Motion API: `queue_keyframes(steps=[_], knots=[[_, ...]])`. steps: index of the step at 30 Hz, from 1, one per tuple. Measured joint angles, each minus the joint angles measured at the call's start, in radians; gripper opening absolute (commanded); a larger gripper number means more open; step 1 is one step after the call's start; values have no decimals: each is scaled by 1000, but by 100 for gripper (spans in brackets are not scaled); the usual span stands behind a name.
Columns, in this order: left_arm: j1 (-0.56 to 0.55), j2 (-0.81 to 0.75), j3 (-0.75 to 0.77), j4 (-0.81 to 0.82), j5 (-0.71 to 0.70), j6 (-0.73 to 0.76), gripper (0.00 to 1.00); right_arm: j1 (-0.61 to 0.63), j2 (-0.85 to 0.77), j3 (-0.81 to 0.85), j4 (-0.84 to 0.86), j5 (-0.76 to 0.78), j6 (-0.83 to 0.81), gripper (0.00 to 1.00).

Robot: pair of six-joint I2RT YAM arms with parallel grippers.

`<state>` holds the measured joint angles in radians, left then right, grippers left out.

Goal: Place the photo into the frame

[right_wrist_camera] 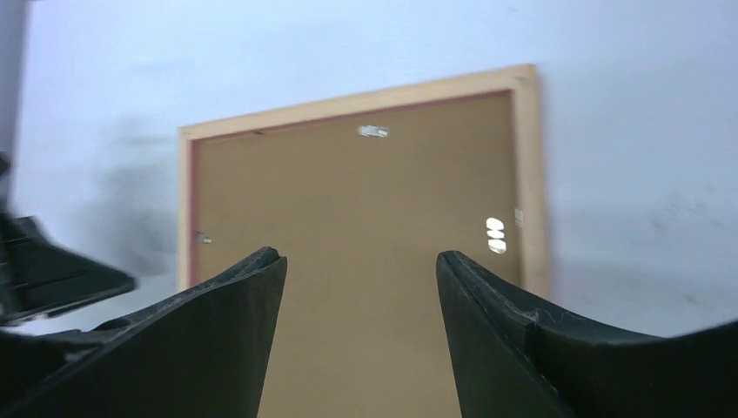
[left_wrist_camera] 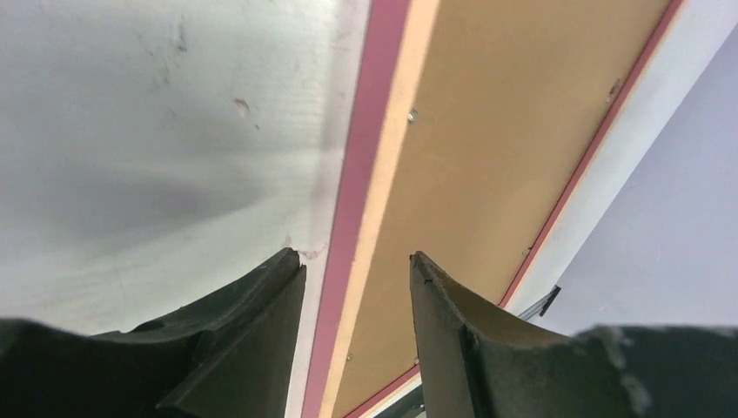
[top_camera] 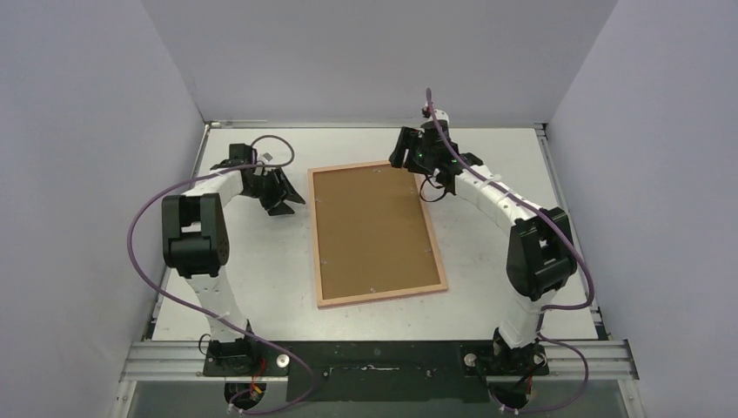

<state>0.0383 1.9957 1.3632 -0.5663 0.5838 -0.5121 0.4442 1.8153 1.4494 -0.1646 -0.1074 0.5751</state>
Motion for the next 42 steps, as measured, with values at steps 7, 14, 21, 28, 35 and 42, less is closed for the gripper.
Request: queue_keyframes(steps=[7,14,21,28,35,42], knots=[[0,-145,-106,39,-35,-2,47,-69,-4,-39,-259,102,-82,65],[0,-211,-182,48,-63,-5,47,-85,67,-40,-421,101,-146,61],[0,-276,-256,53,-77,-11,47,-85,95,-69,-467,27,-171,51],[0,-307,-290,57,-90,-22,47,-85,96,-130,-483,-15,-172,33],[-3,-307,-291,63,-92,-32,48,-90,69,-178,-439,-40,-167,14],[-76,-294,-291,113,-79,-63,48,-45,-2,-270,-423,-35,-133,13]])
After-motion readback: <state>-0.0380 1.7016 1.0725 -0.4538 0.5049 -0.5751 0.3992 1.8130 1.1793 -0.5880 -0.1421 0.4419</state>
